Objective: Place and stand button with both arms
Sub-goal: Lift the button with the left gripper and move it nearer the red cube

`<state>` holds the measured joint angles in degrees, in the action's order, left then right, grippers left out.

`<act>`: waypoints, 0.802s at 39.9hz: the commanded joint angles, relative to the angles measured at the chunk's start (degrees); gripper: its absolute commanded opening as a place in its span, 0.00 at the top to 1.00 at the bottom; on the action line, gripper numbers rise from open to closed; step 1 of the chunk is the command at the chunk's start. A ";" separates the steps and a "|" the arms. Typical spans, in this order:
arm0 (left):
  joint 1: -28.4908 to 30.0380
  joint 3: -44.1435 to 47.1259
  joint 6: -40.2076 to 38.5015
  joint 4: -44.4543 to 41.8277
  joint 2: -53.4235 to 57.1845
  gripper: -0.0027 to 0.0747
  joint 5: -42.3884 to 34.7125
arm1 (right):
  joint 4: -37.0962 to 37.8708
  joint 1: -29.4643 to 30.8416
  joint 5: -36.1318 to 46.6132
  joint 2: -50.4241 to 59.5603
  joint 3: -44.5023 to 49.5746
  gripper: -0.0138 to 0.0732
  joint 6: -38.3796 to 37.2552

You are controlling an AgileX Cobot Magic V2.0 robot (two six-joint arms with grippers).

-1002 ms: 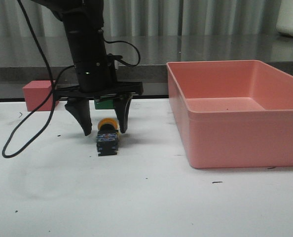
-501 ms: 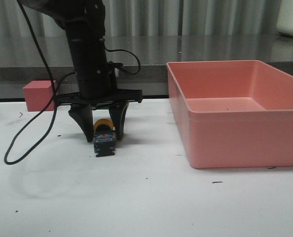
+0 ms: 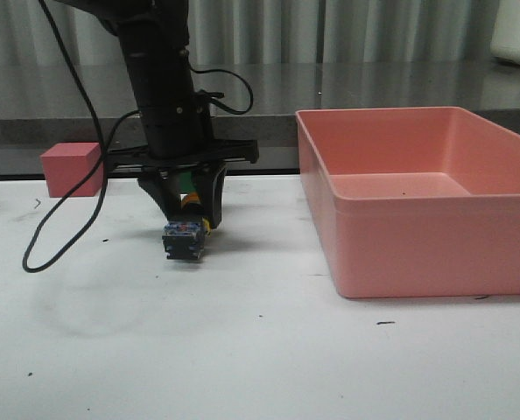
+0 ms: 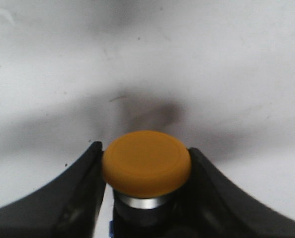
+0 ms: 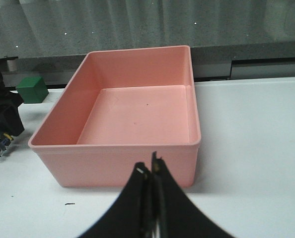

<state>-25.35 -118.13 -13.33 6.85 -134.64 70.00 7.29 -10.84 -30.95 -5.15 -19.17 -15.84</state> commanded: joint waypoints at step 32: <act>-0.22 32.97 3.60 -9.88 38.88 0.78 -28.94 | 0.95 0.25 4.38 -0.54 -1.59 0.92 0.52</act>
<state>-25.35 -88.86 -9.86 -1.29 -102.97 50.40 7.29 -10.84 -30.95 -5.15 -19.17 -15.84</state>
